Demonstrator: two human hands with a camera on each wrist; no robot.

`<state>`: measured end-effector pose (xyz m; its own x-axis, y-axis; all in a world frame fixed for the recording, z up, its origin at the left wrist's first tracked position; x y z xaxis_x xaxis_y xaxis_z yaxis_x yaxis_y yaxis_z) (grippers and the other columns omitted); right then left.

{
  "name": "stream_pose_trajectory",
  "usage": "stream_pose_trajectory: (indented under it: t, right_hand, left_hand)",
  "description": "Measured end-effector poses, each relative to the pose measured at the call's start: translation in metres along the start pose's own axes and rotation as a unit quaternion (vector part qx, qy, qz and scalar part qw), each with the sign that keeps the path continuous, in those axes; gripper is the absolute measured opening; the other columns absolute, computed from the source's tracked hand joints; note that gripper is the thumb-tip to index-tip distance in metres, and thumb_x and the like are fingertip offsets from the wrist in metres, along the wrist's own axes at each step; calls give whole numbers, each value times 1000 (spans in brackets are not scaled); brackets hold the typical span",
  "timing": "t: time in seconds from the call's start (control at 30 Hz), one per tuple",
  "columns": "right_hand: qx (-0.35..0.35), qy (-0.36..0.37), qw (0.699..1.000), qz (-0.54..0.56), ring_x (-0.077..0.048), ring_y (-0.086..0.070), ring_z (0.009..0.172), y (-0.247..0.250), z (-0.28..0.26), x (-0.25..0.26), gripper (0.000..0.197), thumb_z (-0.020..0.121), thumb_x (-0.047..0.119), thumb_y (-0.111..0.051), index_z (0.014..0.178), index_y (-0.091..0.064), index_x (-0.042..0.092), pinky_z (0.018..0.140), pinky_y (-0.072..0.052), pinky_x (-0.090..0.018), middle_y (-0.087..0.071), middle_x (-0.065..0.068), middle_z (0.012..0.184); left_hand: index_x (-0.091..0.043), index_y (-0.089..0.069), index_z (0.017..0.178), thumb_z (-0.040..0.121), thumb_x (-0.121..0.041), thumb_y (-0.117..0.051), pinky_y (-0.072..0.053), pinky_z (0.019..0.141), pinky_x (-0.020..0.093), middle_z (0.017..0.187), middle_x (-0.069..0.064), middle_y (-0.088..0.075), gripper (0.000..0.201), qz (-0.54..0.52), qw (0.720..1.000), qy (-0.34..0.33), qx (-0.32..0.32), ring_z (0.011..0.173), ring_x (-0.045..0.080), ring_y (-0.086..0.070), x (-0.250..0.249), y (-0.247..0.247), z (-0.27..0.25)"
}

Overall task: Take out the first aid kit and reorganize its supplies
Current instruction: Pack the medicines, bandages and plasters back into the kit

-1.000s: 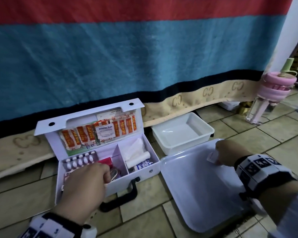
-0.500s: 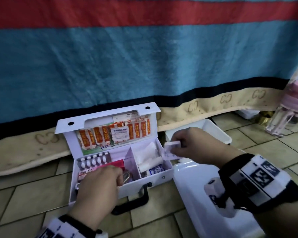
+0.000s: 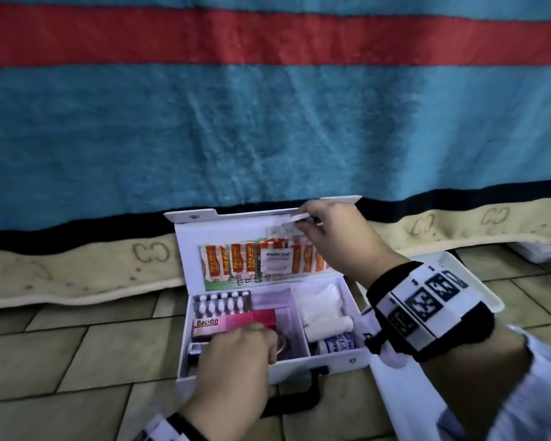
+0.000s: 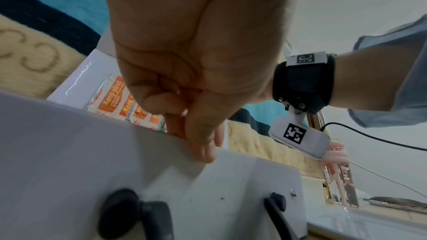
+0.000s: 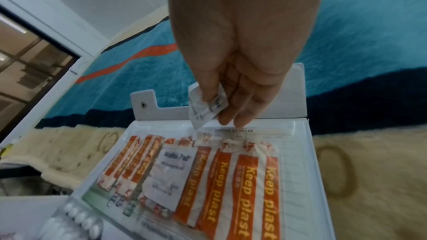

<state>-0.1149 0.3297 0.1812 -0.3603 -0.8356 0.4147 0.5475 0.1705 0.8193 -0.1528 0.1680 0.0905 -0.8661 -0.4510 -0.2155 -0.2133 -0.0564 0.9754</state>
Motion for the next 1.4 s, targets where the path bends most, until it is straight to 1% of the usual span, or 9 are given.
stream_pose_trajectory:
  t: [0.3, 0.5, 0.67, 0.73, 0.93, 1.07, 1.2, 1.27, 1.4]
  right_hand:
    - [77, -6, 997, -26, -18, -54, 68, -7, 16, -5, 16, 92, 20, -56, 99, -66, 11, 55, -35, -27, -61, -3, 74]
    - [120, -15, 992, 33, -15, -63, 76, -7, 20, -10, 11, 91, 15, -57, 97, -67, 13, 69, -48, -27, -66, 3, 80]
    - [129, -49, 986, 97, -14, -71, 67, -8, 20, -12, 16, 96, 14, -50, 95, -62, 25, 54, -51, -22, -67, 4, 77]
    - [133, -46, 986, 85, -14, -69, 66, -9, 20, -11, 17, 96, 15, -49, 93, -61, 26, 52, -50, -19, -64, 6, 69]
    - [167, 21, 986, -15, -11, -61, 75, -16, 21, -1, 15, 93, 17, -54, 102, -66, 17, 72, -48, -28, -67, 4, 80]
    - [212, 37, 974, -66, -18, -61, 85, -20, 22, -3, 16, 95, 16, -49, 103, -63, 17, 77, -49, -31, -67, -1, 94]
    - [262, 82, 947, -163, -16, -53, 86, -22, 20, -2, 26, 88, 1, -47, 77, -53, 25, 71, -38, -25, -52, 7, 91]
    - [255, 93, 945, -180, -16, -56, 92, -21, 19, 0, 26, 84, 0, -48, 88, -60, 23, 74, -41, -26, -54, 6, 97]
    - [191, 48, 964, -177, -18, -60, 79, -12, 28, -6, 21, 77, 5, -63, 84, -59, 24, 59, -44, -24, -62, 4, 79]
  left_hand:
    - [-26, -58, 97, 79, -6, -49, -44, 78, 21, 78, -15, -46, 29, -23, 999, -29, 24, 96, 7, -60, 0, -2, 7]
    - [-26, -59, 96, 81, -9, -48, -48, 84, 23, 92, -15, -56, 25, -37, 998, -20, 40, 96, 7, -62, 0, -2, 10]
    - [-27, -58, 96, 80, -7, -47, -49, 85, 23, 79, -16, -48, 28, -39, 998, -21, 39, 96, 6, -62, 0, 0, 10]
    - [-27, -58, 96, 80, -6, -47, -48, 84, 22, 81, -16, -47, 29, -35, 998, -21, 38, 96, 6, -61, 0, 0, 10]
    - [-27, -58, 97, 80, -6, -47, -48, 84, 23, 89, -18, -50, 29, -32, 999, -20, 39, 95, 6, -61, -1, -1, 10]
    - [-27, -58, 98, 80, -6, -47, -49, 85, 24, 71, -16, -42, 30, -29, 999, -20, 40, 97, 6, -61, -1, -1, 10]
    - [-27, -59, 97, 80, -5, -48, -49, 84, 23, 83, -16, -49, 30, -29, 999, -23, 38, 96, 6, -61, -1, -1, 10]
    - [-26, -59, 98, 80, -5, -48, -48, 83, 23, 87, -14, -53, 29, -26, 999, -24, 39, 96, 7, -62, -2, -1, 10]
    - [-26, -58, 100, 79, -6, -47, -49, 85, 22, 66, -15, -40, 31, -24, 999, -19, 45, 95, 6, -62, -1, -3, 12]
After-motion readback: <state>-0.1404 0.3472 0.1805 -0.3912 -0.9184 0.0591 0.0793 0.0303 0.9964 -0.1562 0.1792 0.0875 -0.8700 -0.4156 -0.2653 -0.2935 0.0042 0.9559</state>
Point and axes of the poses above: each hand's wrist, its own z-axis towards the middle knuckle, its own y-axis out of the back of the hand, x = y × z, the point moved 6 cm from there along z, towards the middle knuckle
